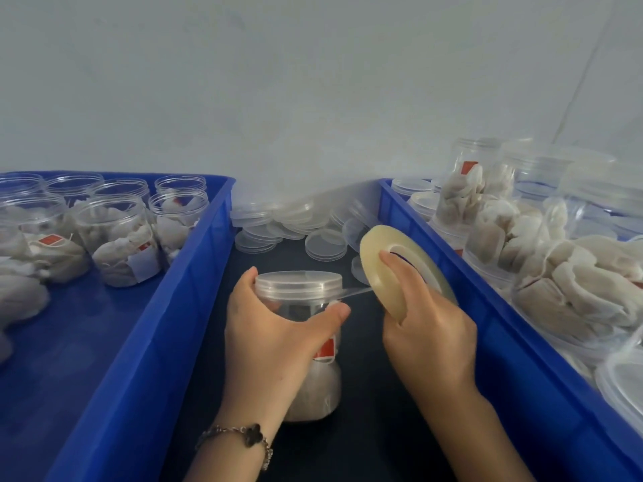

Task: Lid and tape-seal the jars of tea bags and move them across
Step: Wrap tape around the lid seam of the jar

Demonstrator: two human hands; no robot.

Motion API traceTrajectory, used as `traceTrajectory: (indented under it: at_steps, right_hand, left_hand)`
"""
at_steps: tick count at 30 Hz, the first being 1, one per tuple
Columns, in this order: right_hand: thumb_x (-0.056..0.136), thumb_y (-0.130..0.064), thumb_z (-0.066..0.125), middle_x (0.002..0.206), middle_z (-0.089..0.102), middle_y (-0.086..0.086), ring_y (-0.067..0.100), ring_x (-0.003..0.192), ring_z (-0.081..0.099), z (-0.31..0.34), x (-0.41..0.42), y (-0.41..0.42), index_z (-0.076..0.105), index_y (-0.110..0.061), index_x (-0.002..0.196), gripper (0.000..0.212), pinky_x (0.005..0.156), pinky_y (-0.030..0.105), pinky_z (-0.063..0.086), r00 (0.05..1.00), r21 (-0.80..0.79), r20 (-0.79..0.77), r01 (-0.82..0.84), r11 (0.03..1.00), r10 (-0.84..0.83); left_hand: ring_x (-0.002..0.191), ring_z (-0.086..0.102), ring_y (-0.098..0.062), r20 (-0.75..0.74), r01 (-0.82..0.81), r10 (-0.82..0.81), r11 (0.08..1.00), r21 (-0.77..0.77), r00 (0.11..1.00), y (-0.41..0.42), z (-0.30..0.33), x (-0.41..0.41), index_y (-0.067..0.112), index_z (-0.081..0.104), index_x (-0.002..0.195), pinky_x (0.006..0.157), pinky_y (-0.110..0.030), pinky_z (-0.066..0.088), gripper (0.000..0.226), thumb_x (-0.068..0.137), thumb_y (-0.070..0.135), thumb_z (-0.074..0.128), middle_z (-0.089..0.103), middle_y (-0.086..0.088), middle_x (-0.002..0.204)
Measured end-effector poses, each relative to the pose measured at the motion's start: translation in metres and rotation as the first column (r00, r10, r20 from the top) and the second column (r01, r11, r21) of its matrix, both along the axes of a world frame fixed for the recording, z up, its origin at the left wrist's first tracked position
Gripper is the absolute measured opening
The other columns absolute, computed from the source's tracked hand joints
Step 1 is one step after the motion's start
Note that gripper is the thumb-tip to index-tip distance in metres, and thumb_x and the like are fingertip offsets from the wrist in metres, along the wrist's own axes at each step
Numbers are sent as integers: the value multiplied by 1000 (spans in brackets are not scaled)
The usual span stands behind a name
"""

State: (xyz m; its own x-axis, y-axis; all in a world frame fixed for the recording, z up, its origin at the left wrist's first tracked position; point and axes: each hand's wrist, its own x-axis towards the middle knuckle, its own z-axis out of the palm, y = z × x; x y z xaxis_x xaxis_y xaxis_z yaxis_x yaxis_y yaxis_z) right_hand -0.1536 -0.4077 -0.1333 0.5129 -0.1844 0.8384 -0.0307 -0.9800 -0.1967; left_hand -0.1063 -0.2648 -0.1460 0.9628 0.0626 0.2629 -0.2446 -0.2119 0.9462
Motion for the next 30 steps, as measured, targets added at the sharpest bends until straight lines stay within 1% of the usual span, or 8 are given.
traceTrajectory:
  at_steps: [4,10,13,16,18,21,26,30]
  right_hand:
    - [40,10,88,71,69,6,20,49,64,-6,6,1,69,-7,107,72,33,29,48,995,12,-101,-8,1000,9]
    - [60,10,79,80,67,9,24,57,62,-12,13,-5,61,-8,118,63,42,33,51,974,111,-198,-92,990,113]
    - [84,1,58,92,63,3,20,71,56,-13,15,-9,46,-26,131,56,58,32,47,943,230,-290,-100,968,166]
    - [93,-12,47,100,62,-7,18,84,59,-15,16,-13,33,-42,129,49,66,32,46,931,272,-307,-111,956,195]
    - [94,-16,48,100,63,-6,19,86,61,-13,17,-15,29,-44,129,49,70,34,49,923,274,-335,-99,957,191]
    - [91,-17,55,98,65,-5,17,82,61,-10,18,-19,39,-39,131,49,70,32,51,905,297,-369,-100,950,210]
    - [84,-51,49,93,66,-9,16,84,62,-10,17,-15,31,-51,120,41,75,38,53,856,458,-363,-181,870,368]
    - [89,-41,52,98,65,-7,19,87,61,-13,14,-8,23,-50,120,43,76,38,51,850,372,-411,-174,912,330]
  left_hand:
    - [114,45,-3,10,25,-26,999,25,1000,2,-3,1,28,31,144,79,-16,35,120,37,62,76,44,13,136]
    - [101,49,3,-4,111,-111,994,3,994,6,2,-2,31,35,141,68,-10,33,120,33,63,77,50,19,124]
    - [96,55,7,-29,224,-225,974,-39,974,6,6,-4,32,40,138,68,-11,40,124,26,68,79,56,22,110]
    - [94,61,7,-56,349,-355,933,-90,933,8,9,-5,34,48,129,70,-12,48,113,25,64,82,66,19,102]
    - [94,62,9,-51,404,-411,908,-110,910,12,11,-4,39,50,121,68,-8,48,101,27,61,79,66,26,101]
    - [96,63,6,-41,456,-466,878,-146,884,17,13,-3,38,53,117,69,-8,49,93,30,55,81,68,24,102]
    - [97,66,-1,-18,573,-582,805,-151,813,16,15,-7,26,54,122,70,-10,50,94,35,44,83,71,12,104]
    - [102,62,2,-46,628,-632,775,-75,774,18,15,-7,26,46,131,74,-8,47,108,33,51,83,69,14,109]
